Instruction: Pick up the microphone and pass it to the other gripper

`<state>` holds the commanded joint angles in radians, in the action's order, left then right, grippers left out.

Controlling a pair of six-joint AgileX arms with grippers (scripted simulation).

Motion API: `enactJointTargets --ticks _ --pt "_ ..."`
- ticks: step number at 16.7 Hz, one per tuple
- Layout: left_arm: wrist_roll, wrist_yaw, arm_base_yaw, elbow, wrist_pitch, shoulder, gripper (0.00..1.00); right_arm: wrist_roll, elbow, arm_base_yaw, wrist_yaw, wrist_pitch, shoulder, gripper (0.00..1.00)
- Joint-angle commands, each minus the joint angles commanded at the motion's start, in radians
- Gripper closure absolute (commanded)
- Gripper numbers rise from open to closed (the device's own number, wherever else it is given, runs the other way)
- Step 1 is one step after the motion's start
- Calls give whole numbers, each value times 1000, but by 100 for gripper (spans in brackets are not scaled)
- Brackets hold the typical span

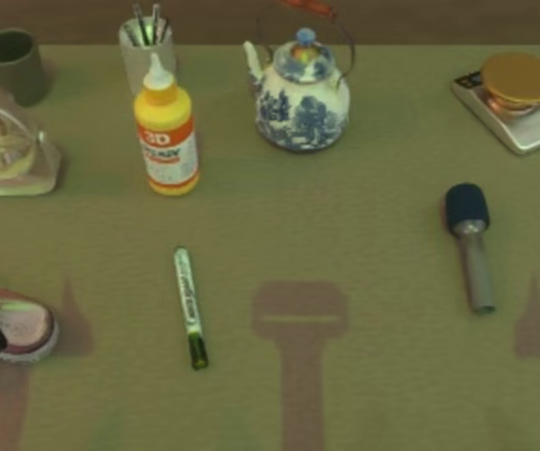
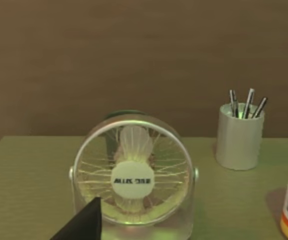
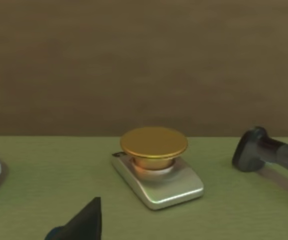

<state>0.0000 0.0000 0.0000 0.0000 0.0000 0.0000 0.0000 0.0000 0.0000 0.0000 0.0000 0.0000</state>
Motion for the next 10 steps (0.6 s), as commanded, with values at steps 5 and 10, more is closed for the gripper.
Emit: enactJointTargets --ticks 5,10 --pt "0 0 0 0 0 0 0 20 61 19 5 -41 63 0" --pt "0 0 0 0 0 0 0 104 317 94 31 -221 381 0"
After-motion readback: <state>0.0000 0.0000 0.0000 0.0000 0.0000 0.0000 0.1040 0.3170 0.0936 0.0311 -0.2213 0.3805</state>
